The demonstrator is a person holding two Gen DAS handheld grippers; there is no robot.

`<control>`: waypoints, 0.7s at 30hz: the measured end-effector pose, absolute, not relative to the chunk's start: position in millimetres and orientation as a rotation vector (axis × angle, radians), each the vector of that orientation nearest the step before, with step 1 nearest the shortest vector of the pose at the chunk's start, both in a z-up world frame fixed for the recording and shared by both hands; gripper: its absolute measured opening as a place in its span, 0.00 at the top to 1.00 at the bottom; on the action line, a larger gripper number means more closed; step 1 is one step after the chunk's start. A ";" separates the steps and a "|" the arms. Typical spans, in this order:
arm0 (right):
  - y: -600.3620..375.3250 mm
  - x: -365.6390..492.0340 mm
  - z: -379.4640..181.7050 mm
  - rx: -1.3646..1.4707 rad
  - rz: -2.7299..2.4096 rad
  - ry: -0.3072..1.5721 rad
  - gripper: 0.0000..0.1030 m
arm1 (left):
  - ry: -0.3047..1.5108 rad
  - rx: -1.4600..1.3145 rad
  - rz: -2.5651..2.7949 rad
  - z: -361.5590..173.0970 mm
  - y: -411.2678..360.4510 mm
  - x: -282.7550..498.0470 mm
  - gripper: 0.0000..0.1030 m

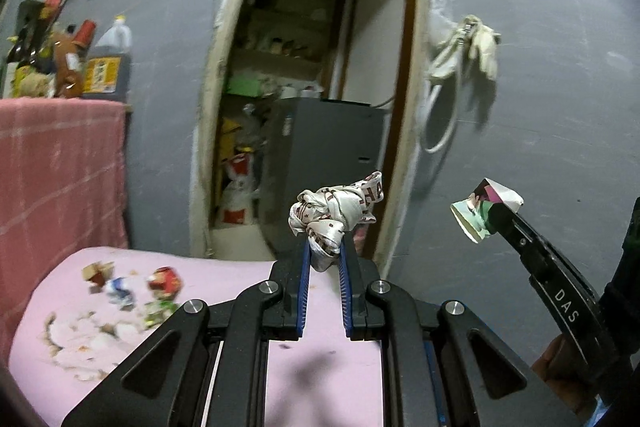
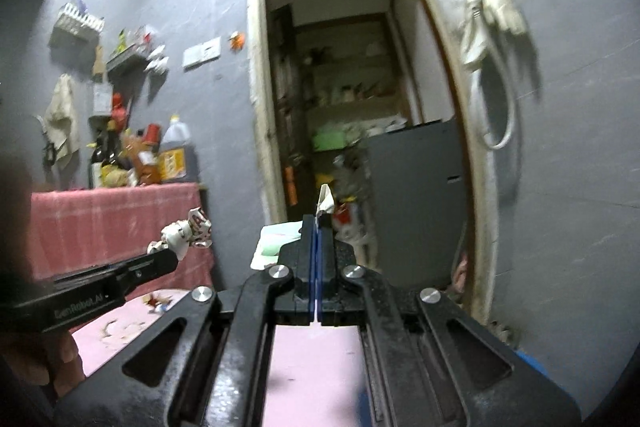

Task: Collect trash
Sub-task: 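Lift the foil wrapper with the left tool while the right tool lifts the paper scrap toward the basin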

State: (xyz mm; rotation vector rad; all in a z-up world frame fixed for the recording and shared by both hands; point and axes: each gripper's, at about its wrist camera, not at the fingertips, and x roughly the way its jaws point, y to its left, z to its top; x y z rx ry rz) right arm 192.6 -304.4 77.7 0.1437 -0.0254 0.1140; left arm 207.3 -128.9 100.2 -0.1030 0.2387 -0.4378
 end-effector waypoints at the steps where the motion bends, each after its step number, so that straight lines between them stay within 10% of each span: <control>1: -310.7 189.1 77.6 0.145 0.099 -0.028 1.00 | 0.239 -0.099 -0.451 100.2 -136.1 207.0 0.89; 21: -400.1 219.8 28.6 0.247 -0.105 0.296 0.99 | 0.548 -0.045 -0.605 45.6 -244.3 267.7 0.89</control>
